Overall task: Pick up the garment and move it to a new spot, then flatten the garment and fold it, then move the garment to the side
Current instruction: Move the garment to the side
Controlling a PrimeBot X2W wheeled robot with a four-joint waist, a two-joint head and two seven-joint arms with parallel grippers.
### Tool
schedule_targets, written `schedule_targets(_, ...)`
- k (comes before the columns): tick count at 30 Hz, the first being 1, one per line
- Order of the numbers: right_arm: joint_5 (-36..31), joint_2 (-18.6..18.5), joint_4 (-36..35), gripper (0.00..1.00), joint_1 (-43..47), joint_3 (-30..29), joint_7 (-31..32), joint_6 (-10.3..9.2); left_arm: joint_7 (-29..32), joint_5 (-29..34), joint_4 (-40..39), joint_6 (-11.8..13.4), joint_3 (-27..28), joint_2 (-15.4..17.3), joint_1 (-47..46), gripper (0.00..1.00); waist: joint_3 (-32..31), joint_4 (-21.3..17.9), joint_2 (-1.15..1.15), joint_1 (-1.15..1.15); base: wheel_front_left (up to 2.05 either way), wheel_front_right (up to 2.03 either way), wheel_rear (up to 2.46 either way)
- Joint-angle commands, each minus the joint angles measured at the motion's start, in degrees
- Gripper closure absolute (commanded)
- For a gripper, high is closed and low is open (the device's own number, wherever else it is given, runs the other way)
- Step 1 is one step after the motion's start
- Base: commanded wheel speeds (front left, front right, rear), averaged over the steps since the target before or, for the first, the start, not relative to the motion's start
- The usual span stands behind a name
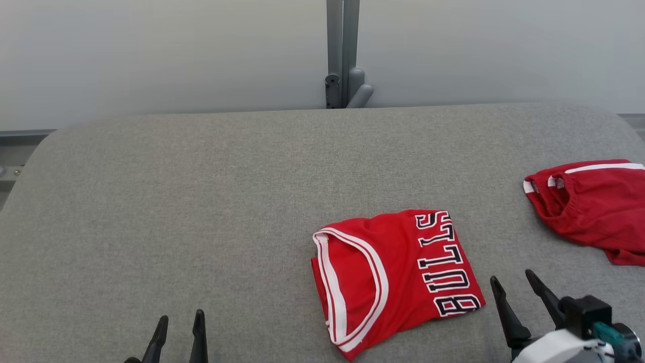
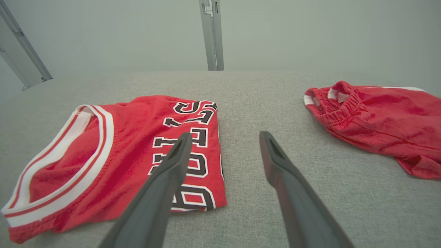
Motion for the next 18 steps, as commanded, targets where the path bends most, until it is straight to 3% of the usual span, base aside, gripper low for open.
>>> schedule_targets(1, 0.53, -1.02, 0.4, 0.0, -1.82, 0.68, 1.17, -0.07, -0.17, -0.45, -0.25, 0.05, 0.02, 0.12, 0.1, 0.0, 0.4, 0.04, 0.59, 0.0, 0.0, 0.0, 0.0)
schedule_targets(8, 6.4, -8.06, 3.21, 0.0, -12.29, 7.72, 18.56, -0.07, -0.17, -0.4, -0.24, 0.05, -0.11, 0.0, -0.68, 0.0, 2.85, 0.21, 0.59, 0.0, 0.0, 0.0, 0.0)
schedule_targets(11, 9.01, -9.2, 4.86, 0.0, -16.56, 11.39, 24.57, -0.07, -0.17, -0.39, -0.13, 0.05, -0.33, 0.2, -1.63, 0.0, 3.85, 0.51, 0.59, 0.0, 0.0, 0.0, 0.0)
schedule_targets(18, 11.69, -8.04, 13.35, 0.0, -25.32, 16.86, 27.89, -0.07, -0.17, -0.45, -0.24, 0.05, -1.04, 1.22, -4.74, 0.0, 7.37, 1.95, 0.59, 0.0, 0.0, 0.0, 0.0)
